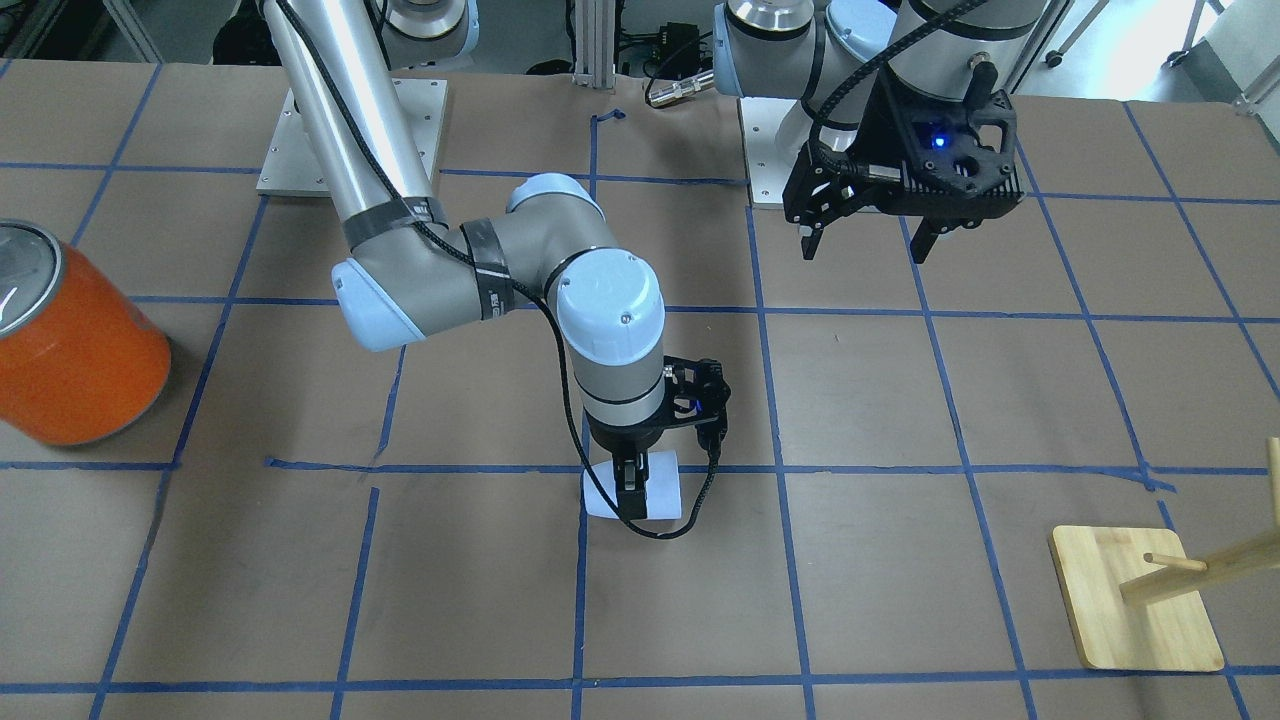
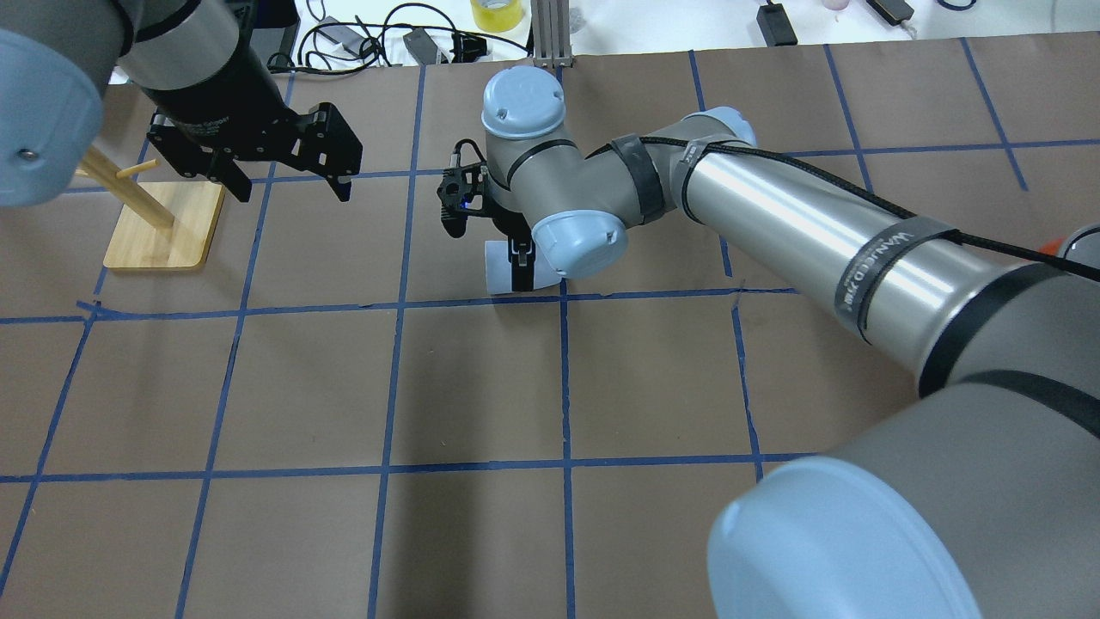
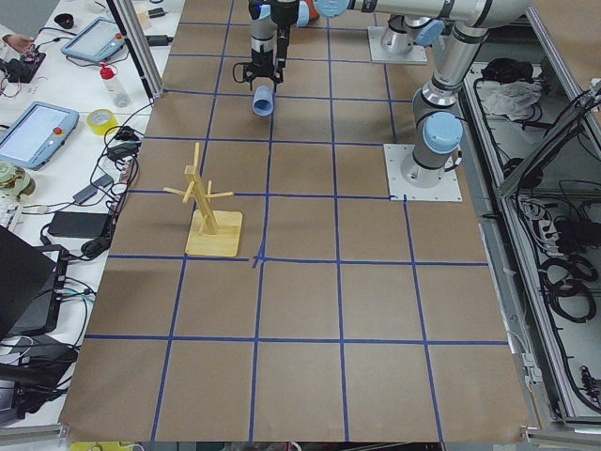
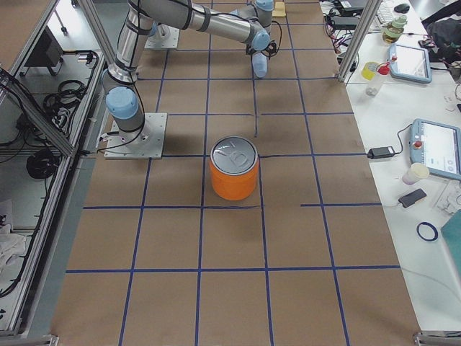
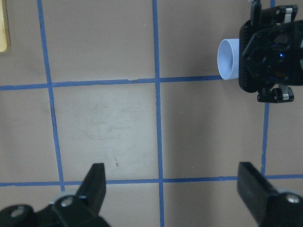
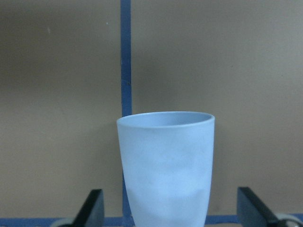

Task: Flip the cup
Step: 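Release the cup on its side and lift the right gripper away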

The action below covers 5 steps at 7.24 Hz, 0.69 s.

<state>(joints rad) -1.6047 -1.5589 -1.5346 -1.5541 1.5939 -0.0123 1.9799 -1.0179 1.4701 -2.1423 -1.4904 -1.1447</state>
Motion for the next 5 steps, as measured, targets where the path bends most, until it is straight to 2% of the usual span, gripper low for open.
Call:
{"name": "enact_joint_targets", "arguments": {
  "ticks": [3, 5],
  "points": [
    [0.024, 0.018, -0.001, -0.016, -0.054, 0.007, 0.0, -0.051, -0.173, 0.001, 0.114, -0.002, 0.084, 0.0],
    [0.052, 0.008, -0.011, -0.011, -0.138, 0.024, 0.0, -0.119, -0.295, 0.002, 0.253, -0.002, 0.133, 0.0]
  ]
}}
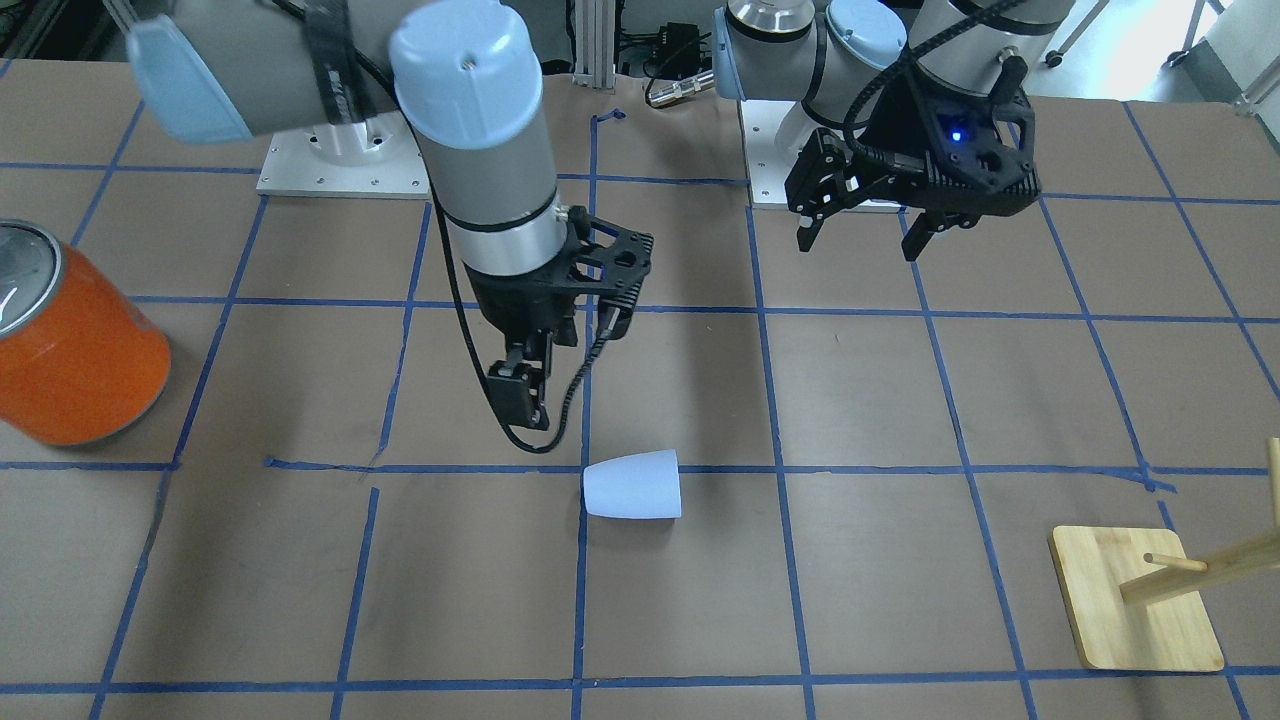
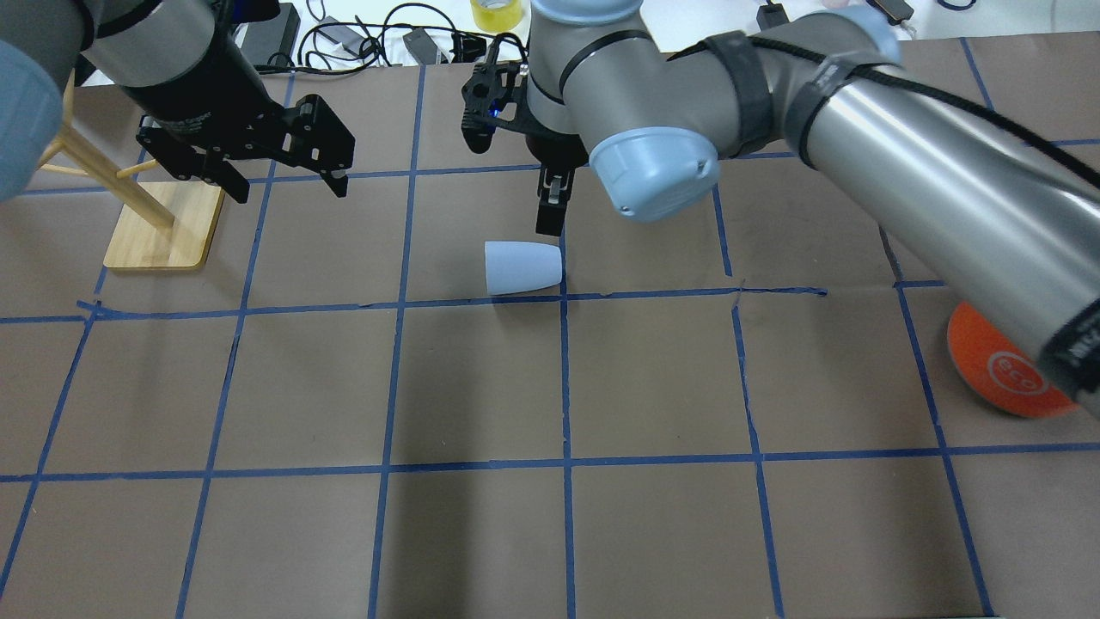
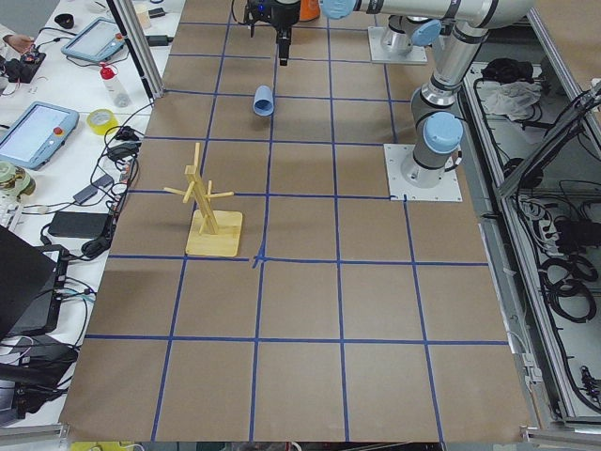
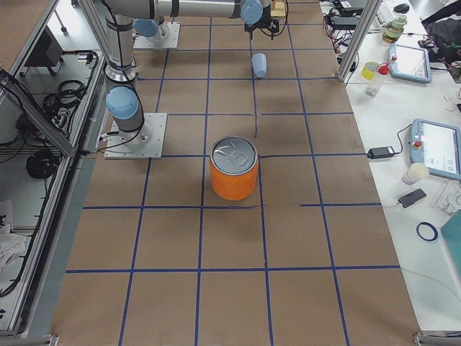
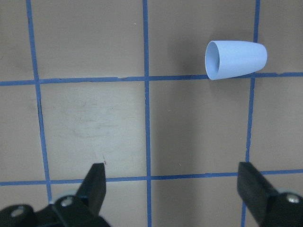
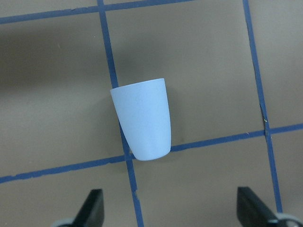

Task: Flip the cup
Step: 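Release the cup on its side and lift the right gripper away, then reach the left gripper to the lying cup and grasp its base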

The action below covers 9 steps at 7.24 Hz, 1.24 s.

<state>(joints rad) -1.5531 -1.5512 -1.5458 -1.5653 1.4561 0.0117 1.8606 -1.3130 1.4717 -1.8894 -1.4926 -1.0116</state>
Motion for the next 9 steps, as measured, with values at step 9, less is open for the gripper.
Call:
{"name": "enact_joint_targets", "arguments": {
  "ticks": [9],
  "points": [
    [0.093, -0.373, -0.275, 0.511, -0.61, 0.041, 0.0, -0.229, -0.254, 0.007, 0.384, -0.02, 0.811, 0.0]
  ]
}}
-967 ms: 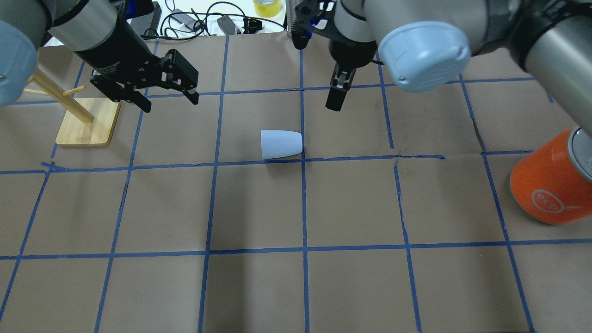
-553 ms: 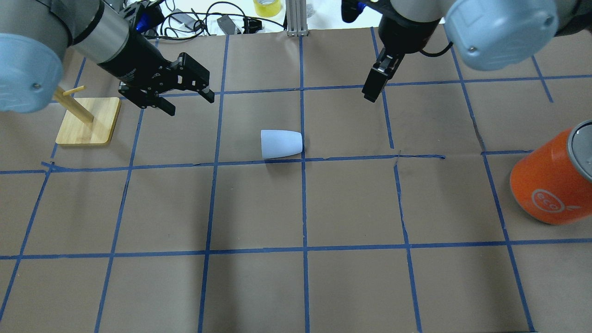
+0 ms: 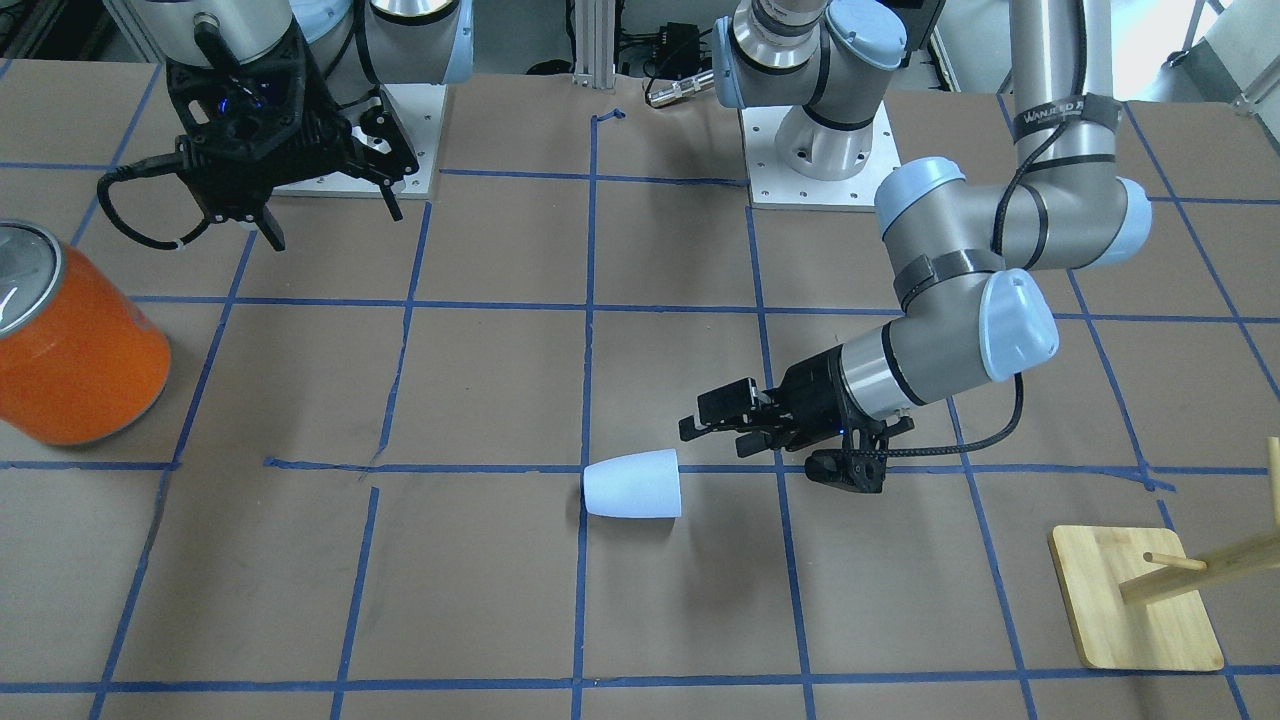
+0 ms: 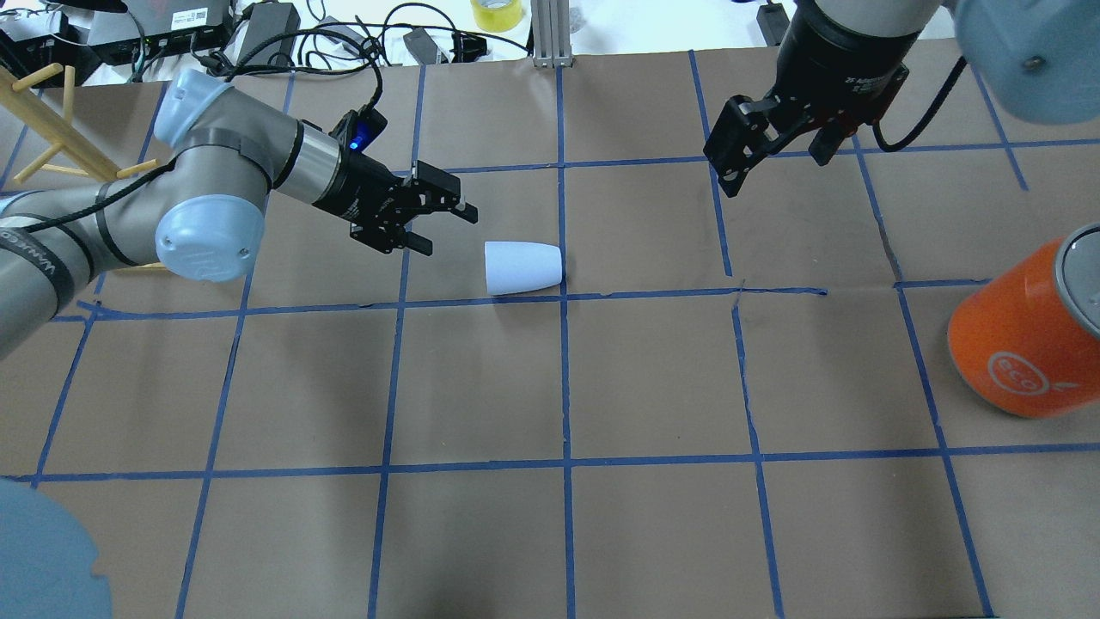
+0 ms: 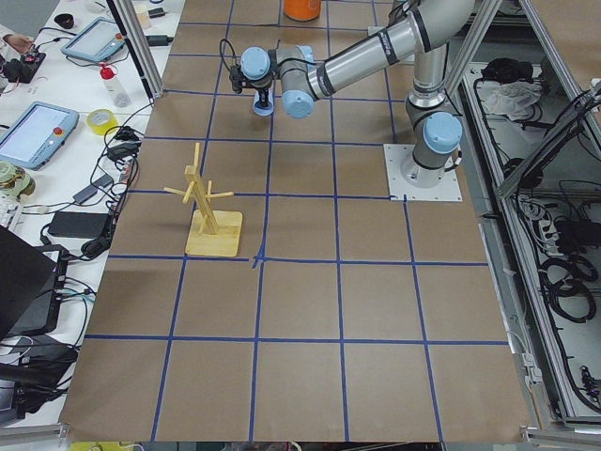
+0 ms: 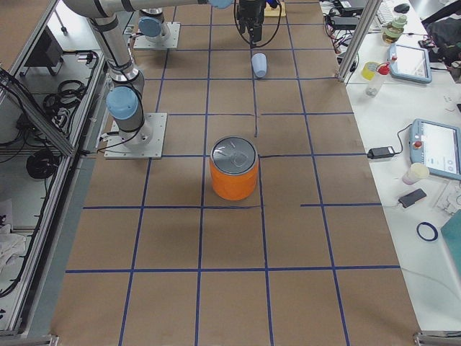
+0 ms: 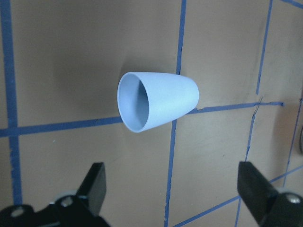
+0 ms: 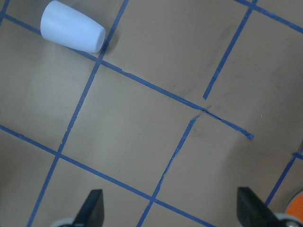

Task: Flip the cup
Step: 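Reach the left gripper to the lying cup and grasp its base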

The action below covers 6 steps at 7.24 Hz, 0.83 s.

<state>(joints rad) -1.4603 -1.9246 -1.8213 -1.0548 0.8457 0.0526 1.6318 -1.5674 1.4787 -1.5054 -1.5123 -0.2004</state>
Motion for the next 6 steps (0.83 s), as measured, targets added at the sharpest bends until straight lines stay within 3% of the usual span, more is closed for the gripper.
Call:
{"name": "enact_joint_targets", "arguments": {
  "ticks": [2, 4, 6],
  "points": [
    [-0.002, -0.086, 0.0, 0.115, -0.034, -0.005, 0.06, 0.0, -0.011, 0.001, -0.002, -0.039, 0.174, 0.0],
    [-0.006, -0.142, -0.002, 0.16, -0.144, -0.044, 0.07, 0.0, -0.012, 0.004, -0.029, -0.068, 0.213, 0.0],
    [-0.009, -0.176, -0.003, 0.174, -0.186, -0.06, 0.08, 0.0, -0.012, 0.021, -0.111, -0.07, 0.218, 0.0]
  ]
}}
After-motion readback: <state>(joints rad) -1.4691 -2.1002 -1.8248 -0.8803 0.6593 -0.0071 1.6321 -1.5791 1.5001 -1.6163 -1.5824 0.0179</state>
